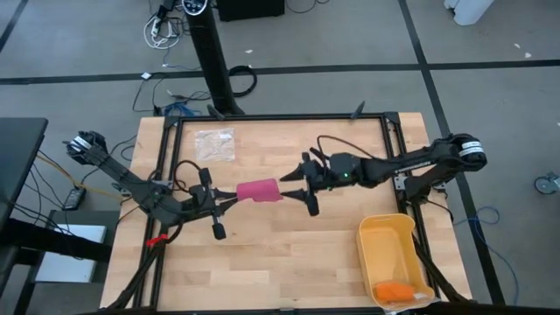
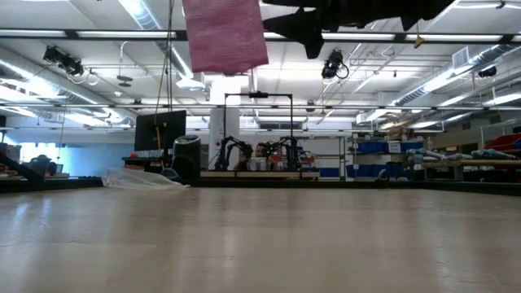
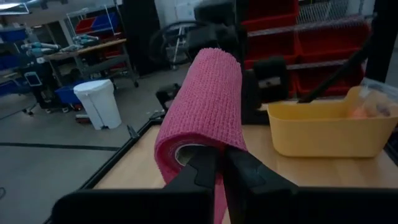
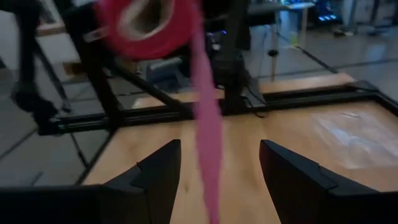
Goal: Roll bandage
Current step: Roll the pink bandage
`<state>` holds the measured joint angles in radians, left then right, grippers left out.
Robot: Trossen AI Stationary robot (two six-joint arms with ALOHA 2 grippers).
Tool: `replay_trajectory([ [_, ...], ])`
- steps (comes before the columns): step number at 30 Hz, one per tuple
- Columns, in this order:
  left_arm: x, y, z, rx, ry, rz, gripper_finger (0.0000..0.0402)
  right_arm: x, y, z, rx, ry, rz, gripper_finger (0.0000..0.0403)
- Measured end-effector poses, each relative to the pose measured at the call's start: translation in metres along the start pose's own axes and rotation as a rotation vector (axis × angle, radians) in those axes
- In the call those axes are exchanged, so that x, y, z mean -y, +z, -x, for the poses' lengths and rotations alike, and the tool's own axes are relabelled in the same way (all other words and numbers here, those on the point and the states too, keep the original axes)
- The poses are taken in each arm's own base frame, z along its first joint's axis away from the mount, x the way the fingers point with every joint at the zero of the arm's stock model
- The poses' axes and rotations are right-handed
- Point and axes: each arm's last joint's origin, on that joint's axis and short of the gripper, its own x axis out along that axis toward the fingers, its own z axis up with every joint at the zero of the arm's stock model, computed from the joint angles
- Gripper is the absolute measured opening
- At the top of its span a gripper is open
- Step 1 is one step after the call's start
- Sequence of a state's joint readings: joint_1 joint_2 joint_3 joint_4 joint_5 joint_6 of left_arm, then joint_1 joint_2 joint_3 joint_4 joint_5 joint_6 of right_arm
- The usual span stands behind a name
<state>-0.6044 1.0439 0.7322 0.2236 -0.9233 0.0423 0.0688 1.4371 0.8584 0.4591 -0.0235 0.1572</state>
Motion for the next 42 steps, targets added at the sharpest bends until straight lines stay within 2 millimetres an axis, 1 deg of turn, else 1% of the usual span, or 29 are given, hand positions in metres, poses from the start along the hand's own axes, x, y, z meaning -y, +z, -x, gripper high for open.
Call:
replay_trajectory([
  [1, 0.0, 0.0, 0.0, 0.002, 0.001, 0.002, 0.0016, -0.002, -0.002, -0.003, 0.021, 0.01, 0.002, 0.0222],
  [6, 0.0, 0.001, 0.0, 0.006, 0.003, 0.007, 0.0016, -0.005, -0.016, -0.015, 0.019, 0.015, 0.012, 0.0219],
  [11, -0.001, 0.004, 0.0, 0.027, 0.005, 0.018, 0.0016, -0.002, -0.026, -0.023, 0.023, -0.058, 0.013, 0.0219],
  [15, -0.001, 0.007, 0.0, 0.048, 0.008, 0.007, 0.0016, -0.003, -0.029, -0.027, 0.04, -0.045, 0.027, 0.0199],
  [17, -0.001, 0.008, 0.0, 0.054, 0.015, -0.001, 0.0016, -0.004, -0.032, -0.03, 0.04, -0.041, 0.03, 0.0178],
  [19, -0.002, 0.009, 0.0, 0.06, 0.021, -0.003, 0.0016, -0.006, -0.036, -0.032, 0.033, -0.037, 0.032, 0.0149],
  [22, -0.002, 0.009, 0.0, 0.065, 0.027, -0.001, 0.0016, -0.006, -0.038, -0.035, 0.051, -0.031, 0.033, 0.0092],
  [25, -0.003, 0.011, 0.0, 0.075, 0.033, -0.011, 0.0016, -0.005, -0.042, -0.038, 0.04, -0.031, 0.034, 0.0026],
  [26, -0.003, 0.011, 0.0, 0.075, 0.042, -0.019, 0.0016, -0.006, -0.043, -0.038, 0.035, -0.03, 0.034, 0.0013],
  [30, -0.005, 0.012, 0.0, 0.066, 0.112, -0.06, 0.0016, -0.01, -0.043, -0.037, 0.035, 0.0, 0.032, 0.001],
  [33, -0.007, 0.011, 0.001, 0.046, 0.171, -0.104, 0.0016, -0.02, -0.043, -0.036, 0.032, 0.058, 0.033, 0.0004],
  [35, -0.008, 0.007, 0.0, 0.017, 0.216, -0.137, 0.0016, -0.027, -0.044, -0.036, 0.027, 0.085, 0.014, 0.0004],
  [38, -0.012, 0.0, -0.001, -0.042, 0.328, -0.19, 0.0016, -0.037, -0.045, -0.035, 0.017, 0.133, -0.008, 0.0003],
  [42, -0.014, -0.005, -0.002, -0.075, 0.384, -0.208, 0.0016, -0.049, -0.046, -0.033, 0.018, 0.175, -0.044, 0.0002],
])
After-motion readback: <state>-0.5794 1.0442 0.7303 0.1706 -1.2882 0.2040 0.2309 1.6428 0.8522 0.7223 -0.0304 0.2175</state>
